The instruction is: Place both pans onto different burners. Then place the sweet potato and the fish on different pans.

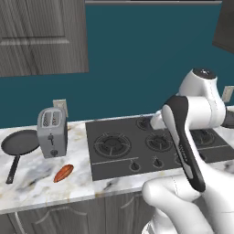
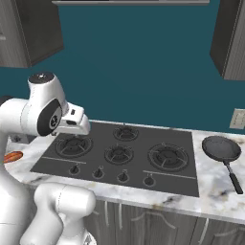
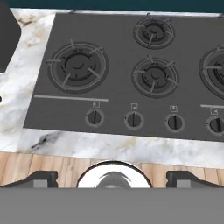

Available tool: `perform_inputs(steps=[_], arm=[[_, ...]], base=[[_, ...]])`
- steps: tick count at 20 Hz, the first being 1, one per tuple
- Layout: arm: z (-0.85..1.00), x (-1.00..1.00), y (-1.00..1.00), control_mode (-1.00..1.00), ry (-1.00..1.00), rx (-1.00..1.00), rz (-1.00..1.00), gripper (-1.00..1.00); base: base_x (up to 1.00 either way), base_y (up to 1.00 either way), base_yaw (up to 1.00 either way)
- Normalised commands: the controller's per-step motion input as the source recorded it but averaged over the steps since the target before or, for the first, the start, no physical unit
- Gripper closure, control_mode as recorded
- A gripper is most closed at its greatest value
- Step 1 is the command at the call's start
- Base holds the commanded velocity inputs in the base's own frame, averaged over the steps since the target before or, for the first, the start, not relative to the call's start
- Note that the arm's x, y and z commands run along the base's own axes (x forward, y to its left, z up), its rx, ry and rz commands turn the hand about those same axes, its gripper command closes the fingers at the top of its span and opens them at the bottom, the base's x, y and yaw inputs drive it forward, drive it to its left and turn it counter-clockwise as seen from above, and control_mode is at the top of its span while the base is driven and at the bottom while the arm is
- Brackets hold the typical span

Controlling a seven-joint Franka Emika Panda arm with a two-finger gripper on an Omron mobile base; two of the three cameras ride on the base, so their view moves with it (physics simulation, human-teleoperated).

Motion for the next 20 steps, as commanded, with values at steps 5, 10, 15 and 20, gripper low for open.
perform_inputs(steps=[5, 10, 15, 20], arm=[[-0.01, -0.38, 0.00, -1.00, 0.00, 0.00, 0.00, -1.00], [-0.03, -0.12, 0.01, 1.00, 0.00, 0.00, 0.00, -1.00], [0.00, 0.00, 0.00, 1.00, 0.00, 0.00, 0.00, -1.00], [0.00, 0.00, 0.00, 1.00, 0.00, 0.00, 0.00, -1.00]], base=[[0.00, 0.00, 0.00], [-0.12, 0.10, 0.00], [-0.03, 0.51, 0.00], [0.00, 0.78, -0.01]])
